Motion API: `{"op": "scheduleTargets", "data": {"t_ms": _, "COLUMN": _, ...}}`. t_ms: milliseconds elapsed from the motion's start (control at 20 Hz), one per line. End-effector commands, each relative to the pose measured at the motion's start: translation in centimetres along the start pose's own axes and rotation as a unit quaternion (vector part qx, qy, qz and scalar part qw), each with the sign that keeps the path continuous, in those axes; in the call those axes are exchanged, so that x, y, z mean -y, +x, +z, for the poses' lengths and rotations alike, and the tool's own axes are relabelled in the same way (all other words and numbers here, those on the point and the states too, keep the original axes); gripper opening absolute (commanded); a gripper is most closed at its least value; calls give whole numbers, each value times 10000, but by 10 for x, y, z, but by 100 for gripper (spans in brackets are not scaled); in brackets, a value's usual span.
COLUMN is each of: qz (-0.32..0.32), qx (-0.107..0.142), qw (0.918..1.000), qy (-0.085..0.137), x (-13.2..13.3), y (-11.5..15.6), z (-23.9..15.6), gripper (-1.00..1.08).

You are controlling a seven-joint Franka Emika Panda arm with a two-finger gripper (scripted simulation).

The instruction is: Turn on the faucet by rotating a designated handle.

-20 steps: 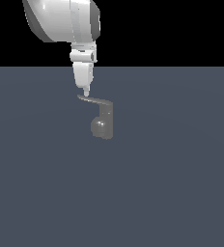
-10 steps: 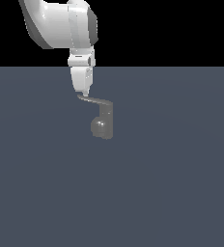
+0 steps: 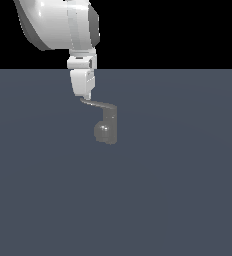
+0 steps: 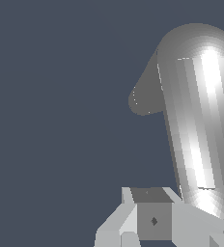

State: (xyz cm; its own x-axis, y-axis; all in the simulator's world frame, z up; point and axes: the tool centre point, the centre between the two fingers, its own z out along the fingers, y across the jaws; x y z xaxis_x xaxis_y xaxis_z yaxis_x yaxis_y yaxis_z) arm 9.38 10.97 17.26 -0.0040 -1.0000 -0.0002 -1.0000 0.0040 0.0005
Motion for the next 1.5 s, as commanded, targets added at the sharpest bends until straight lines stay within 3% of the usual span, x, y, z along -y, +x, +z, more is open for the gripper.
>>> {"op": "scheduleTargets", "data": {"t_ms": 0, "qz": 0, "qx": 0, "qw": 10000, "qy": -1, "x": -7, "y": -1, "z": 0, "gripper": -100}}
{"op": "scheduleTargets", "data": {"t_ms": 1000, "qz": 4, "qx": 0, "qw": 10000, "qy": 2, "x": -56, "y": -10, "z": 0, "gripper": -100}}
{"op": "scheduleTargets", "data": {"t_ms": 1450, "qz": 15, "qx": -6, "qw": 10000, "qy": 17, "x": -72, "y": 5, "z": 0, "gripper": -100}}
